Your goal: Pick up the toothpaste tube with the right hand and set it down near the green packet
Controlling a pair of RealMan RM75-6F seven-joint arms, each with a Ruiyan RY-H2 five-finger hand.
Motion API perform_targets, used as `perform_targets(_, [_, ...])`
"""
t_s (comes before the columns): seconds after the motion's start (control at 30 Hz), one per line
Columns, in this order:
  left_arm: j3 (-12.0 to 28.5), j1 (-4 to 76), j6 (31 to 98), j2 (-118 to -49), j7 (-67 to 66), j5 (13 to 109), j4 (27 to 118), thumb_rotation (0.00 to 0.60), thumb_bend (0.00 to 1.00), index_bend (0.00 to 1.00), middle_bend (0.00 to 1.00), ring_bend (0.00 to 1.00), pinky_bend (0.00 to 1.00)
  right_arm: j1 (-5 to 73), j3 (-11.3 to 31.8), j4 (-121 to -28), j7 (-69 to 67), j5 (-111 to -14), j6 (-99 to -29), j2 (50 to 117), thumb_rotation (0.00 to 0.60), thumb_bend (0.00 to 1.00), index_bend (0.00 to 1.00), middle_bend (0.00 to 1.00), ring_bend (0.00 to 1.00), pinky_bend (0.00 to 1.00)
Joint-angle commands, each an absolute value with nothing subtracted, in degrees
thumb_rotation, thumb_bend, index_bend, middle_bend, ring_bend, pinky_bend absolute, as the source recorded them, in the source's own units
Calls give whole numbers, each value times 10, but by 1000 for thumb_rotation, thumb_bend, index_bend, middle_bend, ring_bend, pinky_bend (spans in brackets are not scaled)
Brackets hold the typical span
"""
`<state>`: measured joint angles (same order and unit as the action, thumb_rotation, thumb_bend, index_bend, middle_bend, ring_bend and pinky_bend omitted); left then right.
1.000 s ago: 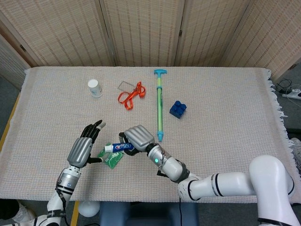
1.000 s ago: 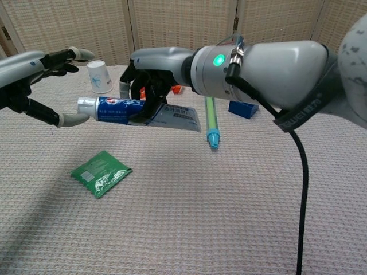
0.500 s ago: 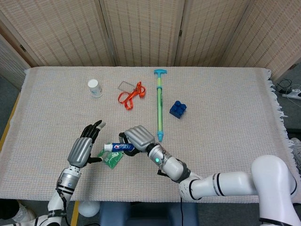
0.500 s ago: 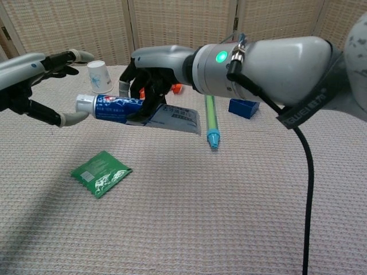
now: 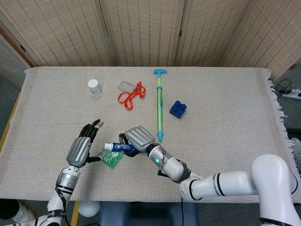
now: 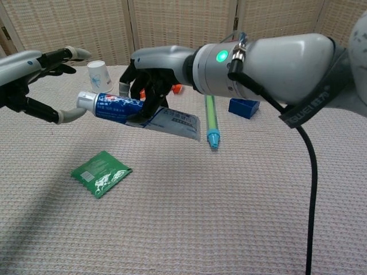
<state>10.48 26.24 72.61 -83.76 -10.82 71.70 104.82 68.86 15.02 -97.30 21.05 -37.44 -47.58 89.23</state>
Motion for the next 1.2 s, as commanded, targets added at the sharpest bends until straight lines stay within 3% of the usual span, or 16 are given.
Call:
perform_targets(0.03, [105, 262, 726, -837, -109, 716, 1049, 600, 435, 0, 41, 115, 0, 690, 149, -974, 212, -372, -476, 891, 600, 823, 749, 694, 745, 581])
perform_targets(1.2, [107, 259, 738, -831, -110, 724, 1066, 600, 451, 0, 41, 115, 0, 716, 131, -982, 228, -329, -471, 879, 600, 823, 751, 697, 762, 585])
